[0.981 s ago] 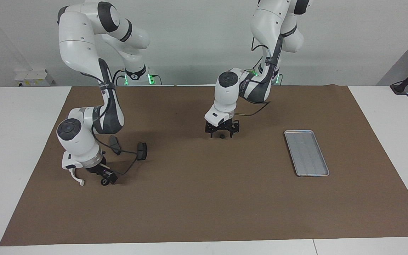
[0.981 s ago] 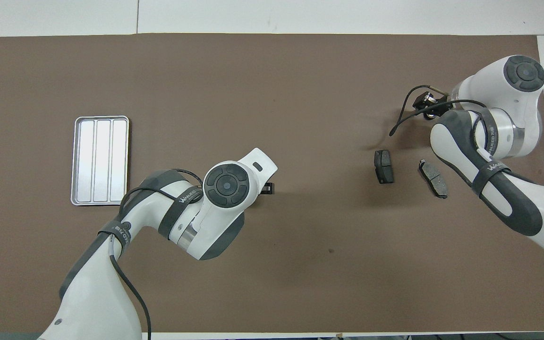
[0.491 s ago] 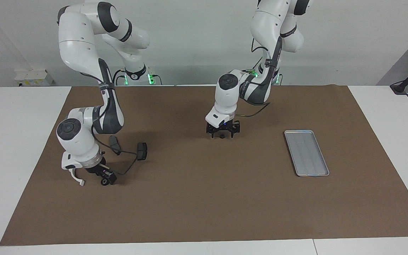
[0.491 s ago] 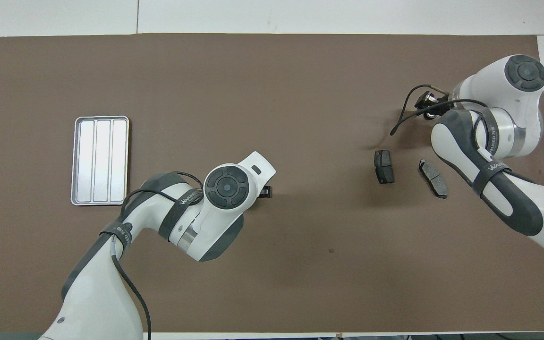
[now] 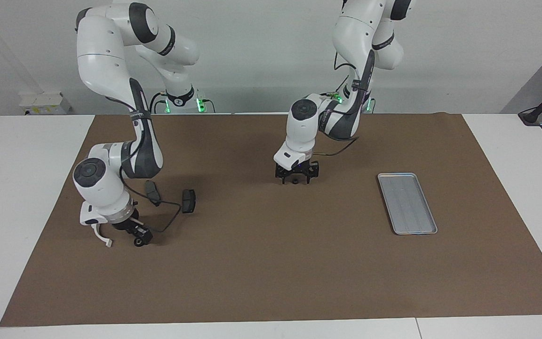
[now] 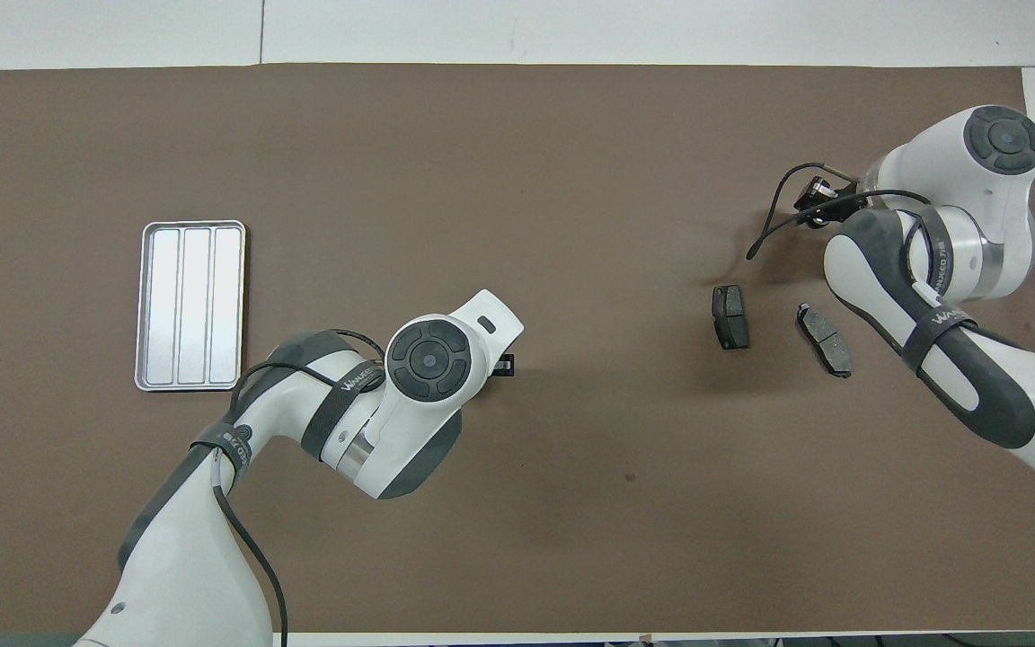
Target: Pick bearing gear from pile to tray
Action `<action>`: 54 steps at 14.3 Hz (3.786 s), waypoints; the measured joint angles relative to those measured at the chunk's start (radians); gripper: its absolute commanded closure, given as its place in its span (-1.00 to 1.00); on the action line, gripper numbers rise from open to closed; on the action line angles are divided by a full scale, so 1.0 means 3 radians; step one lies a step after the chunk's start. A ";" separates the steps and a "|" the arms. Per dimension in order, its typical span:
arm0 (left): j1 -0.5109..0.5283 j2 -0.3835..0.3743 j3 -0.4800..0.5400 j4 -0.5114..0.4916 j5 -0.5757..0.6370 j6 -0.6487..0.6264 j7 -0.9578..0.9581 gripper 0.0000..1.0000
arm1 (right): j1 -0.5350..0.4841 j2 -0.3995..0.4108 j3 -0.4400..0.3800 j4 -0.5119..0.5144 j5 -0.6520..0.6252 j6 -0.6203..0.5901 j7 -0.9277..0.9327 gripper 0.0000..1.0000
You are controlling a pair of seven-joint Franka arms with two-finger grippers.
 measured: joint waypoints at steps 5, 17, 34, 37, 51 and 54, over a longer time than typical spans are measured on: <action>0.0001 0.0000 0.0000 -0.0013 0.0000 0.0004 -0.0011 0.39 | -0.0004 -0.0001 -0.0001 0.0014 -0.0001 -0.0101 -0.0001 -0.33; 0.0817 -0.0259 0.0042 0.0390 -0.0013 -0.0668 0.0661 1.00 | -0.0003 0.0004 -0.0001 0.0033 -0.0010 0.0063 -0.0188 -0.13; 0.2387 -0.0577 -0.0021 -0.0420 -0.0226 -0.0318 0.2898 1.00 | -0.0005 0.0007 -0.0005 0.0050 -0.0018 0.0034 -0.0236 1.00; 0.2373 -0.0529 -0.0023 -0.0522 -0.0227 -0.0091 0.2857 1.00 | 0.0042 -0.0014 0.0012 0.0222 -0.0060 -0.0381 -0.0239 1.00; 0.2313 -0.0454 -0.0024 -0.0226 -0.0228 -0.0274 0.2827 -1.00 | 0.1414 -0.0657 0.0200 0.0734 0.0407 -0.1778 0.1154 1.00; 0.2289 -0.0478 -0.0025 0.0109 -0.0229 -0.0636 0.2827 -1.00 | 0.1738 -0.0643 0.0215 0.0704 0.0488 -0.1678 0.1591 1.00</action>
